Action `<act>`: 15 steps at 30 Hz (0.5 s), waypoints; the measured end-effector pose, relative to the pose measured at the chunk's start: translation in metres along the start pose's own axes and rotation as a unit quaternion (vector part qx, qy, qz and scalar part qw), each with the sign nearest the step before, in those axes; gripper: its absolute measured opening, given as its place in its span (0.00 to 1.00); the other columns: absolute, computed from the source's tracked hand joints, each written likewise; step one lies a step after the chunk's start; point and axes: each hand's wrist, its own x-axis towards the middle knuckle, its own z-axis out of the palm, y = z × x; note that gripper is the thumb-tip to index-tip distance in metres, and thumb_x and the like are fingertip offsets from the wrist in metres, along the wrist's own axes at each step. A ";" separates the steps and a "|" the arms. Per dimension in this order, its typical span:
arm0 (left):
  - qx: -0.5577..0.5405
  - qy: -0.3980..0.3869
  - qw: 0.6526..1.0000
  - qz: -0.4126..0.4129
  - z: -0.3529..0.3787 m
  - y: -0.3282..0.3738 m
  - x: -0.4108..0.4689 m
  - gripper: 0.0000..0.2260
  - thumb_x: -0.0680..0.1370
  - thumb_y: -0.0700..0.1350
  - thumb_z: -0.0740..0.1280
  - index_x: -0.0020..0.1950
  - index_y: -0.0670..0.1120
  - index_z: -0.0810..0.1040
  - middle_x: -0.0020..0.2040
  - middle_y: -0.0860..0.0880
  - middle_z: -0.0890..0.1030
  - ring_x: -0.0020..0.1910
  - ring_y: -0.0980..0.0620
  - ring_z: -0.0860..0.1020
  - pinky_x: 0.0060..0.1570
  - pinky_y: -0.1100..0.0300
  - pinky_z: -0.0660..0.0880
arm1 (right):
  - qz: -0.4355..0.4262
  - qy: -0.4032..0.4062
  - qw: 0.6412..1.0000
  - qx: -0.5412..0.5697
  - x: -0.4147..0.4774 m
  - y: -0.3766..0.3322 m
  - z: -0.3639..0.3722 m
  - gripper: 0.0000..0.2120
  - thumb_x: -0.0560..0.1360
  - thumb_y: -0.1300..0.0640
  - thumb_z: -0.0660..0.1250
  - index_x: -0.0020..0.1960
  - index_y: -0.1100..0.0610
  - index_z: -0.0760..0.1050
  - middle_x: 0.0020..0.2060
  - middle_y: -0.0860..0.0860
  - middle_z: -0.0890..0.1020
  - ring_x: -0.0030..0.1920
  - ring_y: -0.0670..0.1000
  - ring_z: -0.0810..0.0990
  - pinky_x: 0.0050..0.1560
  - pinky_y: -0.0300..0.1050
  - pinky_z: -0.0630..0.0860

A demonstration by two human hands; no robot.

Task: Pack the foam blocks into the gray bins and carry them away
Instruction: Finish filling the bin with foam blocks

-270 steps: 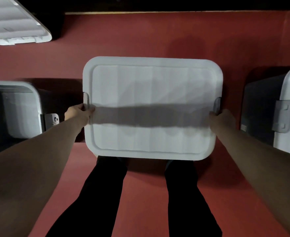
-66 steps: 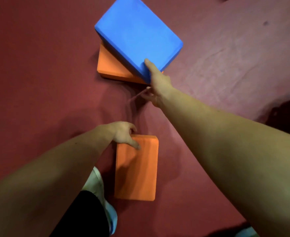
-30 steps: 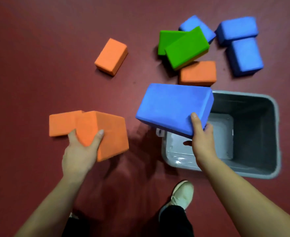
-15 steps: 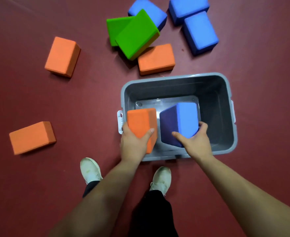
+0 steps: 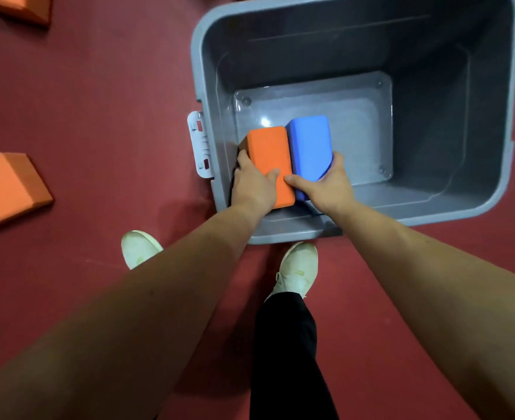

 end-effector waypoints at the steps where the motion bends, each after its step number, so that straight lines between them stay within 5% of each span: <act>1: -0.012 -0.017 1.000 -0.006 -0.001 0.001 0.001 0.35 0.81 0.50 0.66 0.81 0.45 0.49 0.72 0.39 0.69 0.69 0.41 0.71 0.68 0.50 0.67 | 0.002 -0.016 1.000 0.008 0.002 0.001 0.001 0.44 0.64 0.44 0.81 0.70 0.54 0.59 0.59 0.47 0.72 0.59 0.51 0.75 0.61 0.50 0.74; 6: -0.025 -0.046 0.999 -0.012 -0.015 -0.015 -0.006 0.33 0.82 0.48 0.64 0.81 0.49 0.48 0.72 0.46 0.71 0.67 0.45 0.73 0.68 0.52 0.68 | 0.002 -0.116 0.993 -0.038 -0.006 0.010 -0.003 0.46 0.67 0.45 0.79 0.73 0.53 0.56 0.63 0.46 0.73 0.60 0.50 0.75 0.62 0.48 0.73; 15: 0.012 -0.087 0.996 -0.034 -0.018 -0.009 0.000 0.28 0.83 0.46 0.61 0.80 0.46 0.51 0.71 0.44 0.73 0.65 0.42 0.75 0.64 0.51 0.70 | 0.002 -0.121 0.988 -0.093 -0.003 0.000 -0.014 0.47 0.68 0.46 0.79 0.77 0.50 0.53 0.64 0.47 0.72 0.60 0.52 0.73 0.57 0.47 0.70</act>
